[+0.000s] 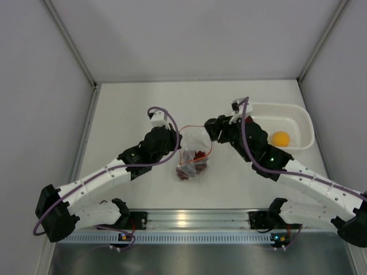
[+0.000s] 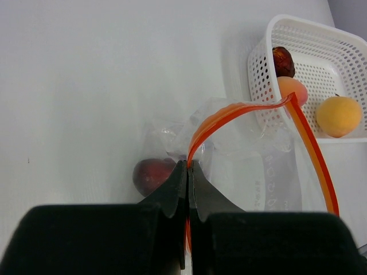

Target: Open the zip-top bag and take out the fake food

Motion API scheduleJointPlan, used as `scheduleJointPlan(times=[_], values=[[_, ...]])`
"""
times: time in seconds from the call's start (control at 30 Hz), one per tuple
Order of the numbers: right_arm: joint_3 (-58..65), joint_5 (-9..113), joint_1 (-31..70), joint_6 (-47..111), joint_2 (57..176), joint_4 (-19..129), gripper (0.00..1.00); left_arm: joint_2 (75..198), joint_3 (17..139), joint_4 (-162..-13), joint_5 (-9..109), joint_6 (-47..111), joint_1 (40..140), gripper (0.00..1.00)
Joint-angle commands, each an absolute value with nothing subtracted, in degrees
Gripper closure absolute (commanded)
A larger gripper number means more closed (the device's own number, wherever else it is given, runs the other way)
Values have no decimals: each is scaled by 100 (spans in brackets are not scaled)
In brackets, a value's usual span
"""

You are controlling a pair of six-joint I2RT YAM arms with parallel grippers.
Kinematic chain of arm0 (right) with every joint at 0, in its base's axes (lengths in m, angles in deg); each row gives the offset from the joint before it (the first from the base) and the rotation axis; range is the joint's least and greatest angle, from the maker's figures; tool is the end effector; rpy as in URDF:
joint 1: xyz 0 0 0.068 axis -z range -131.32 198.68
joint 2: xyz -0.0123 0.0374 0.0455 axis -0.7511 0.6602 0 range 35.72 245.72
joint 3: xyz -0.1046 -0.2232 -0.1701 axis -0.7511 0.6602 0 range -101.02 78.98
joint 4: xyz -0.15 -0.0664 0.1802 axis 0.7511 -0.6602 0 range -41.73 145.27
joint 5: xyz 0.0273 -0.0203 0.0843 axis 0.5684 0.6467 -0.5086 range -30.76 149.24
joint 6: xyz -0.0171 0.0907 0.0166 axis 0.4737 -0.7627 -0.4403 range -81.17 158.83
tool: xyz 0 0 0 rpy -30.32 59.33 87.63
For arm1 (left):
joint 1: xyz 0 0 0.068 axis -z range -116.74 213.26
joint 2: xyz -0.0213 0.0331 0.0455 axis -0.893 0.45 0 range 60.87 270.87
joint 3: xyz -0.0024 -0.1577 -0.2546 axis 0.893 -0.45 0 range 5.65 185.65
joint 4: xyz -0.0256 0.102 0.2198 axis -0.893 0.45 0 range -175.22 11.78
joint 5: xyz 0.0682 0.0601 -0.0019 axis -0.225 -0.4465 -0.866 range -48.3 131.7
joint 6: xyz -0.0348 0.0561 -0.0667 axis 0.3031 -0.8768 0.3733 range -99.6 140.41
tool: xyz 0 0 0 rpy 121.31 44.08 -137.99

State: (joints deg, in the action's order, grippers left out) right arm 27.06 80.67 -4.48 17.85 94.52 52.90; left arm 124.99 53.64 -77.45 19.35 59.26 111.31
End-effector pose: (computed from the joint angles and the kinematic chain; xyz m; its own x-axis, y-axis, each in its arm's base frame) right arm 0.1753 0.1827 0.3708 -0.2794 0.1829 -0.9426 -0.4593 0.8366 0.2985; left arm 0.2015 -0.1761 0.3090 -0.4967 -0.3153 -0.8086 0.1848 0.8719 -0.4535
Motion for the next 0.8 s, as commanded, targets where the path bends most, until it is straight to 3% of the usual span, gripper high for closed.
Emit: scheduleJointPlan(times=[0.0, 0.17, 0.3, 0.47, 0.63, 0.7, 0.73, 0.77], values=[[2519, 8702, 224, 1739, 9241, 5168, 67, 12486, 5399, -7995, 1876, 5882, 11125, 100], [2256, 8367, 1843, 1553, 9828, 3843, 63, 12363, 5399, -7995, 1832, 5802, 11125, 100], [2290, 8377, 2993, 1545, 10557, 3629, 61, 12319, 5443, -7933, 1902, 5715, 11125, 100], [2308, 8385, 3506, 1579, 11182, 3708, 53, 12398, 5628, -7819, 2192, 5591, 11125, 100], [2142, 8526, 3717, 1580, 11780, 3568, 32, 12433, 5724, -7792, 2342, 5495, 11125, 100], [2115, 8578, 3726, 1571, 11868, 3515, 8, 12450, 5742, -7775, 2403, 5460, 11125, 100], [2098, 8622, 3735, 1562, 11869, 3480, 1, 12450, 5759, -7766, 2412, 5442, 11125, 100], [2115, 8649, 3726, 1562, 11860, 3471, 1, 12459, 5777, -7766, 2430, 5442, 11125, 100]])
